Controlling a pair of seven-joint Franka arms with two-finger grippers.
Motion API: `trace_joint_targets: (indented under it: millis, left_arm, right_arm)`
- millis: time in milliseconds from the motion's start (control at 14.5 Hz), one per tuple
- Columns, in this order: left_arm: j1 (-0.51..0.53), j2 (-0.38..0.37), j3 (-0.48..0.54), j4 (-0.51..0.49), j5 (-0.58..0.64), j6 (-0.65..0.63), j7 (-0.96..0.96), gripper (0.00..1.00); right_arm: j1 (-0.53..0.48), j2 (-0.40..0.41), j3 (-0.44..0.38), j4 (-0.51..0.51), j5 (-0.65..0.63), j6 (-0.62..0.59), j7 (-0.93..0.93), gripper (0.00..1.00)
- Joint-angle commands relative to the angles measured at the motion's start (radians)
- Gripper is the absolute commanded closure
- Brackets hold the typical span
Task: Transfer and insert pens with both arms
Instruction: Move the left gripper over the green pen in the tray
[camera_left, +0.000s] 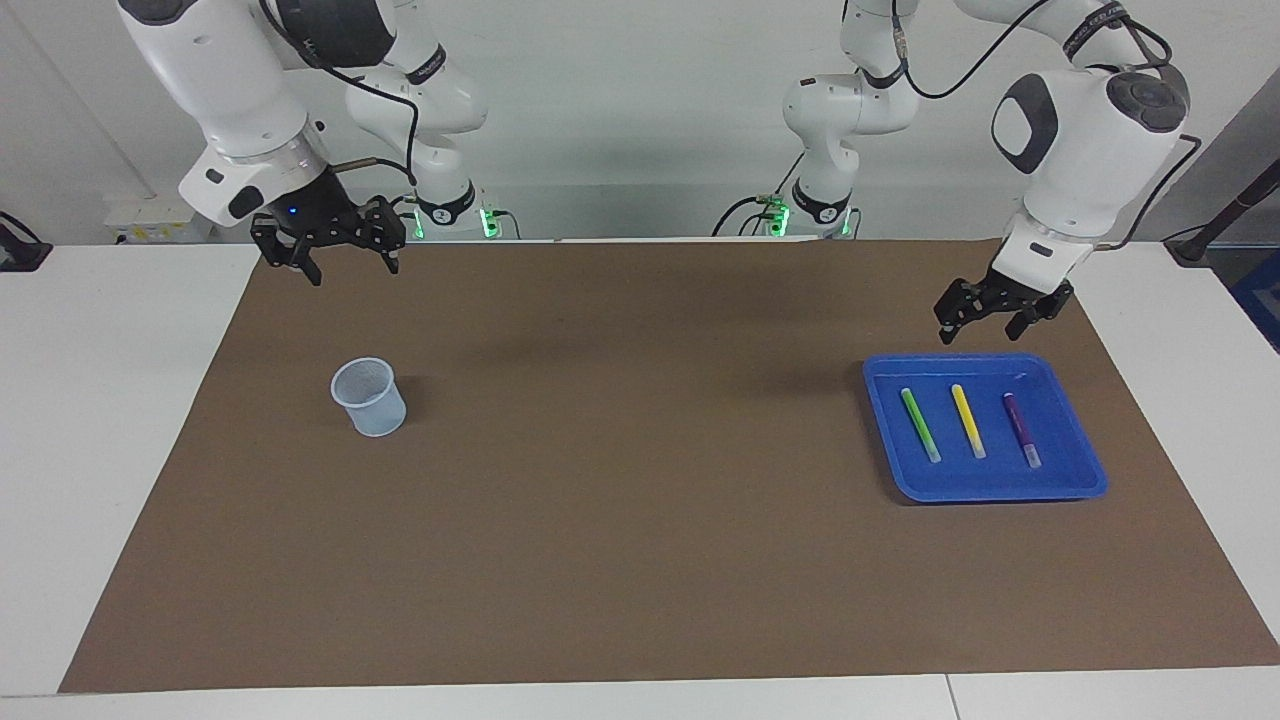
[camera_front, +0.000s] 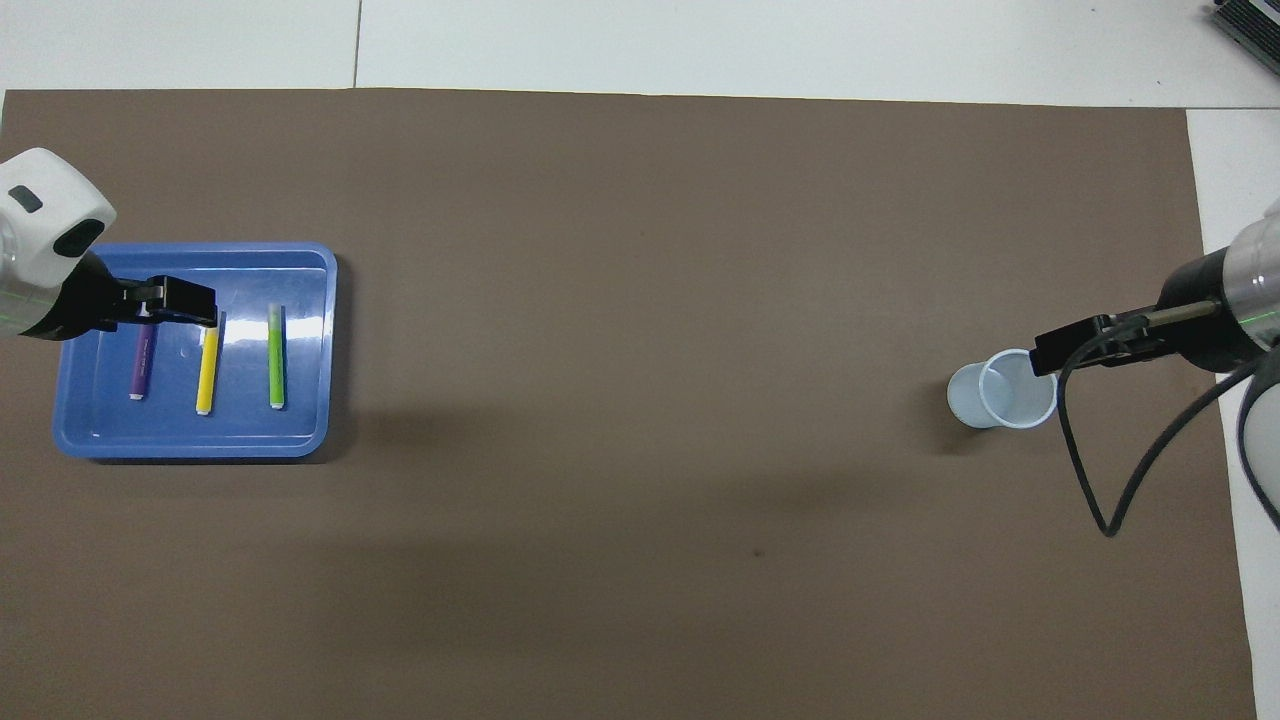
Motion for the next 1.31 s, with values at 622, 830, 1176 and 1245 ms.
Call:
trace_joint_targets:
  millis: [622,830,1176,1245]
  left_arm:
    - [0.033,0.106,-0.003,-0.051,-0.046,0.213,0.007,0.01]
    - [0.034,0.146,-0.003,-0.051,-0.052,0.258,0.007,0.01]
    - [0.044,0.218,-0.002,-0.046,-0.052,0.316,0.028,0.02]
    - [0.053,0.235,-0.003,-0.046,-0.052,0.333,0.036,0.03]
  right_arm:
    - [-0.009,-0.001,0.005,0.001,0.013,-0.003,-0.005,0.0]
    - [-0.011,-0.001,0.005,0.001,0.013,-0.003,-0.005,0.0]
    - [-0.009,-0.001,0.005,0.001,0.013,-0.003,-0.005,0.0]
    - [-0.009,-0.001,0.005,0.001,0.013,-0.003,-0.005,0.0]
